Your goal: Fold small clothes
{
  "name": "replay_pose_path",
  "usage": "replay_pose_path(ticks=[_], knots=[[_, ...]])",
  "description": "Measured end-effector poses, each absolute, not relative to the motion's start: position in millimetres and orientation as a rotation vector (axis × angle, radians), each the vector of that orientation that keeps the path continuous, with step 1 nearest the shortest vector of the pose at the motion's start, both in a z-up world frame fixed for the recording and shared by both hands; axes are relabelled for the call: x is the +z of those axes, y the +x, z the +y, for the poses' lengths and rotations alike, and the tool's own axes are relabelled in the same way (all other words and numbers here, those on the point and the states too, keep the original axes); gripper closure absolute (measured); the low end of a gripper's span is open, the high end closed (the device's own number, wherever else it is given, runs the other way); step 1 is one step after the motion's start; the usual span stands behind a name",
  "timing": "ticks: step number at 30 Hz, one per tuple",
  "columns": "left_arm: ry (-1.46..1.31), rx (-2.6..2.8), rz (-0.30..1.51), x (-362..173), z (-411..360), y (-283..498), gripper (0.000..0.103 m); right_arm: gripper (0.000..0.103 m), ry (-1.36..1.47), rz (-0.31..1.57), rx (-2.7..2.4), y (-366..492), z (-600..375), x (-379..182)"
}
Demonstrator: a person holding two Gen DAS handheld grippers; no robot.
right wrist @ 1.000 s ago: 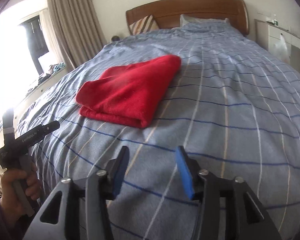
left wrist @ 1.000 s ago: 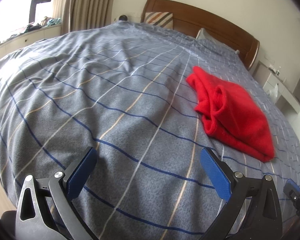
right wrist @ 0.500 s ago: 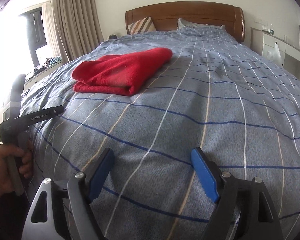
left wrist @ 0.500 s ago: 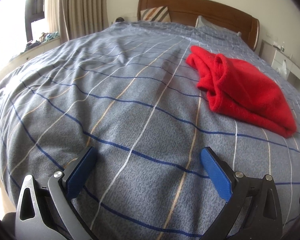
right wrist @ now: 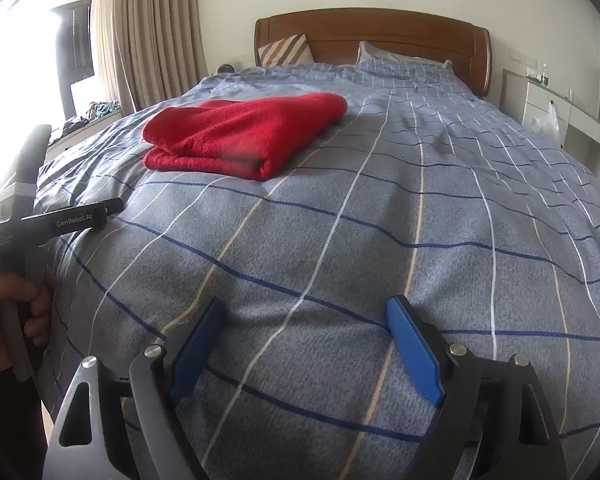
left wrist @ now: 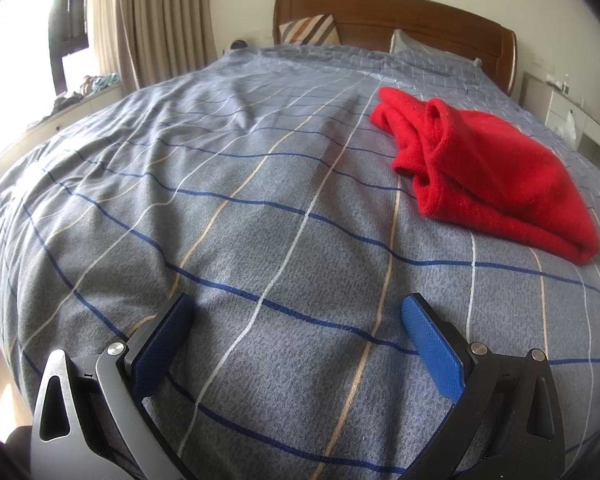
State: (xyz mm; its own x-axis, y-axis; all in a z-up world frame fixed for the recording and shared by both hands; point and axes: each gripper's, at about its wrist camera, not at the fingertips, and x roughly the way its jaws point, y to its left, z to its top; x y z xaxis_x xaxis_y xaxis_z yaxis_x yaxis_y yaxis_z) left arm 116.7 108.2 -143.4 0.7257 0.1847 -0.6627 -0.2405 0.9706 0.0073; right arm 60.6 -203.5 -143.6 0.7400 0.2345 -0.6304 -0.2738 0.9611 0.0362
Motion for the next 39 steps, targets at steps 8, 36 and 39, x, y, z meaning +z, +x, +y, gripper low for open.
replay_pose_path(ticks=[8,36,39], knots=[[-0.078,0.236,0.724,-143,108,117,0.0,0.017,-0.066,0.692,0.275,61,-202,-143],[-0.243,-0.276,1.085,-113,104,317,0.002,0.012,0.72,0.927,0.537,316,-223,-116],[-0.163,-0.317,1.084,-114,84,312,0.031,0.035,0.75,1.024,0.522,344,-195,-137]])
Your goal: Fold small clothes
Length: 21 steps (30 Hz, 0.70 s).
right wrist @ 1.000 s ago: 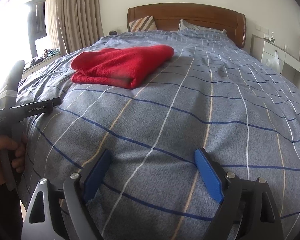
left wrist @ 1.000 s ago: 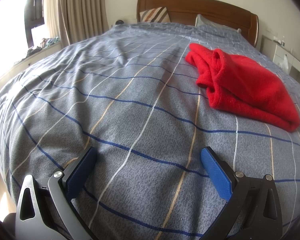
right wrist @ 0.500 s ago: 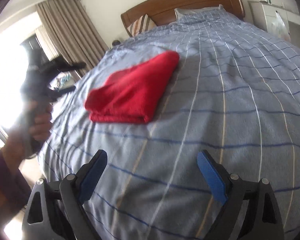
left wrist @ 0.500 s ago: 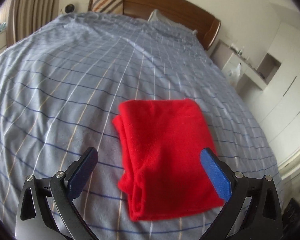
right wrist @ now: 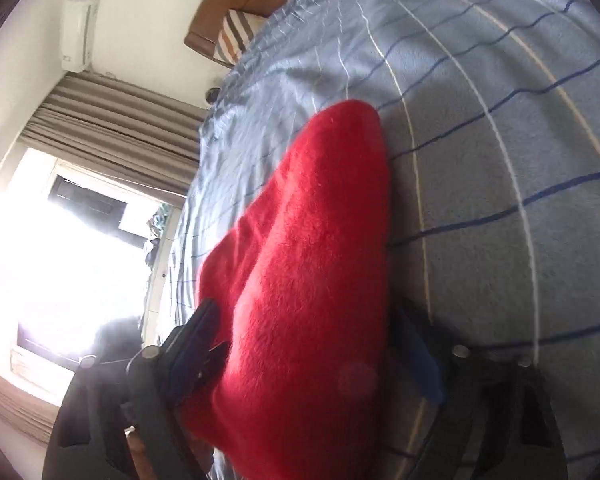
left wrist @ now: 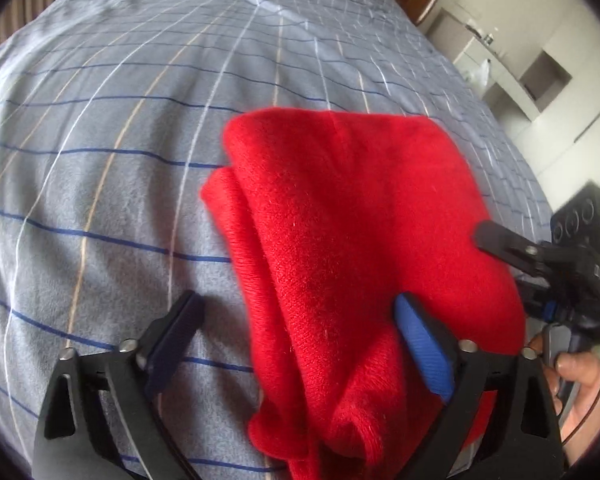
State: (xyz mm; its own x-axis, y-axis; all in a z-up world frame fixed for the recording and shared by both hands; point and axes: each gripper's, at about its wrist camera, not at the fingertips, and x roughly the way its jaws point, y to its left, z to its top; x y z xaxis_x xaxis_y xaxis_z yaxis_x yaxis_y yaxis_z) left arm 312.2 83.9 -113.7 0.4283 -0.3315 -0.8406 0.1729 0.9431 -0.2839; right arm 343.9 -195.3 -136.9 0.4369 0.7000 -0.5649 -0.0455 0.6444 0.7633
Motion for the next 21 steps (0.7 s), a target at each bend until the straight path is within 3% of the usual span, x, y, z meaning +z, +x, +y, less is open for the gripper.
replay_pose_path(ticks=[1,2,3,6,8,14,16,18,20,21], knots=[[-0.143,-0.334,1.079,-114,79,311,0.044,0.049,0.673,1.044,0.503,346,-182,-137],[-0.146,-0.348,1.077,-113,76,308,0.064,0.059,0.569,1.052,0.479,345,-169,-134],[-0.16,-0.348,1.071,-112,75,306,0.074,0.061,0.436,1.039,0.444,341,-155,-128],[-0.18,-0.317,1.035,-102,77,298,0.08,0.068,0.126,0.914,0.39,318,-122,-104],[-0.19,-0.314,0.993,-84,81,292,0.08,0.07,0.076,0.847,0.388,305,-113,-89],[-0.161,-0.35,0.844,-9,90,281,0.079,0.07,0.13,0.646,0.448,293,-117,-17],[-0.151,-0.353,0.868,-6,92,287,0.07,0.067,0.162,0.631,0.468,295,-122,-2],[-0.14,-0.309,0.967,-30,98,292,0.037,0.056,0.204,0.699,0.481,307,-128,-7],[-0.109,-0.228,1.039,-59,108,282,0.034,0.028,0.215,0.819,0.459,312,-138,-32],[-0.091,-0.199,1.05,-69,111,270,0.034,0.024,0.202,0.867,0.437,306,-147,-48]])
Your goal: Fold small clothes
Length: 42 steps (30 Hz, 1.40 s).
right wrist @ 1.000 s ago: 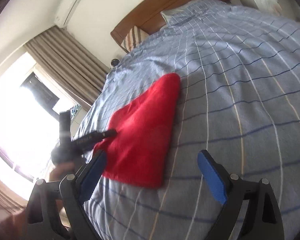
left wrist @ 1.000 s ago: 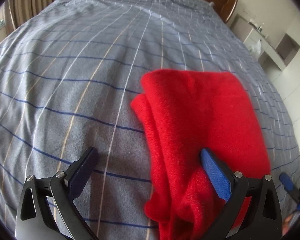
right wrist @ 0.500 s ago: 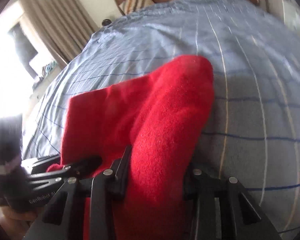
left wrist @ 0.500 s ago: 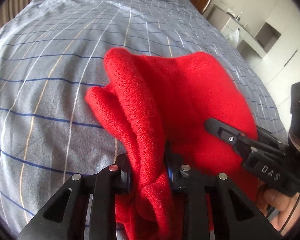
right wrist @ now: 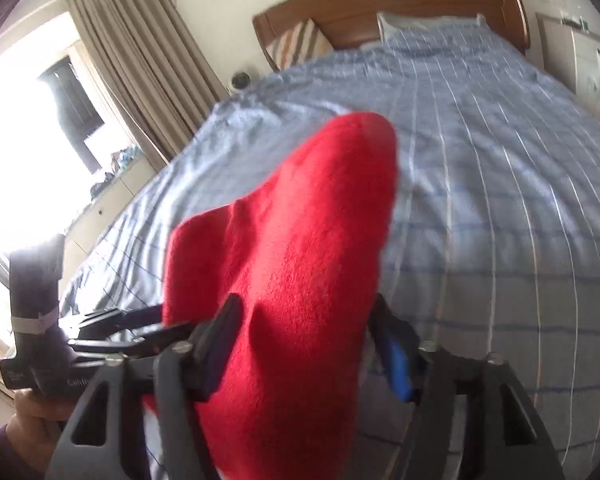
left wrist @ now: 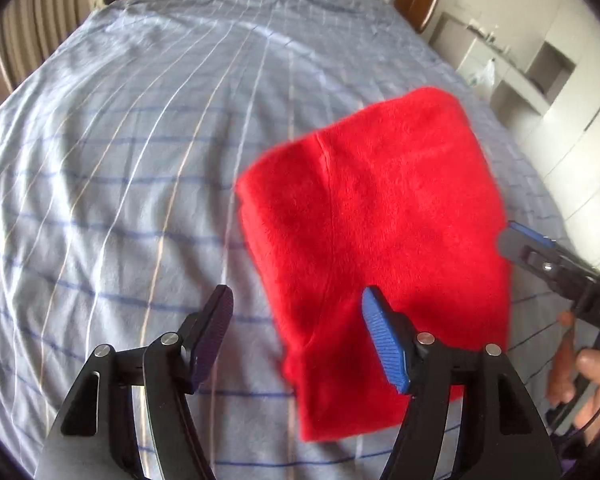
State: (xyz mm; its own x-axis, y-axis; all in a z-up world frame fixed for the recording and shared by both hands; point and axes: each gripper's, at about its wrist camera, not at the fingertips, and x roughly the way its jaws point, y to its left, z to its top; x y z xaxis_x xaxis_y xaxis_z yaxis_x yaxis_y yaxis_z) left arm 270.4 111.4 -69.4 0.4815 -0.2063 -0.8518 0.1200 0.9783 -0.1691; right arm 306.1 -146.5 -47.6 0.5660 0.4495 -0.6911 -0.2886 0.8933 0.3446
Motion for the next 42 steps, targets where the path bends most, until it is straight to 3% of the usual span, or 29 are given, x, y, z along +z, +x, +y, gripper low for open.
replay_pose_path(ticks=[4,6,8,10,18,31,42], knots=[[-0.035,-0.122,0.95,-64,116,209,0.02,0.015,0.103,0.92,0.346,252,-184,-81],[0.05,-0.077,0.856,-47,102,176,0.005,0.011,0.069,0.909,0.308,221,-198,-81],[0.133,-0.04,0.765,-32,85,150,0.0,0.008,0.031,0.884,0.272,195,-209,-72],[0.188,-0.011,0.714,-19,64,127,0.0,0.003,-0.012,0.852,0.213,170,-211,-59],[0.198,0.074,0.694,-7,29,76,0.0,0.001,-0.061,0.79,0.138,99,-205,-11],[0.128,0.065,0.83,-1,20,56,0.0,0.001,-0.14,0.726,0.07,49,-199,10],[0.116,0.009,0.747,17,18,29,0.0,0.001,-0.084,0.767,0.084,34,-205,18]])
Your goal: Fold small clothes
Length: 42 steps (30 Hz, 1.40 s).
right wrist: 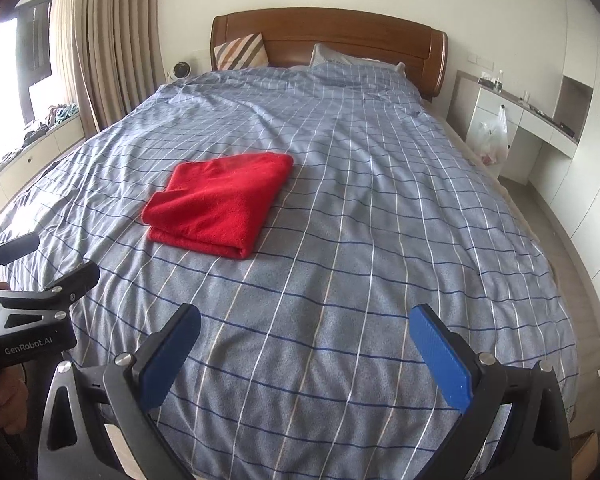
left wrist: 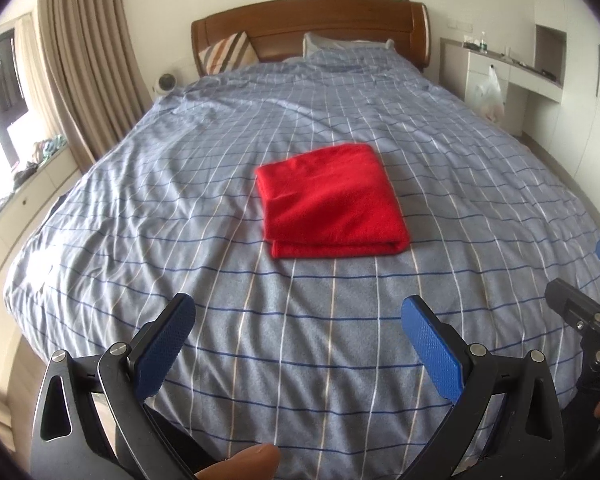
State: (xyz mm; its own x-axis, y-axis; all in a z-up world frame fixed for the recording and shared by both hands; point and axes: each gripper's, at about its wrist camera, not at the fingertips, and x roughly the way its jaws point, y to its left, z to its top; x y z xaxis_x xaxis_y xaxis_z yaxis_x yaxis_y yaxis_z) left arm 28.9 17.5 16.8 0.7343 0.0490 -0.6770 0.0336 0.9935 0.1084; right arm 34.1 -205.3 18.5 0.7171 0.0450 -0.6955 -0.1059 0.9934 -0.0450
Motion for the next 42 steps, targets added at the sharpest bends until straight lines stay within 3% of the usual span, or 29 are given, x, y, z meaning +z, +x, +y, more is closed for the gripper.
replay_pose_path(ticks=[14,27,42], knots=[[0.131,0.001,0.751,35,5,4,0.0,0.001,-0.002,0.816,0.202,6,-196,33],[0.05,0.09,0.762,52,18,6,0.0,0.001,-0.083,0.7,0.19,12,-180,75],[0.02,0.164,0.751,61,46,-3,0.0,0.001,-0.123,0.71,0.21,15,-161,70]])
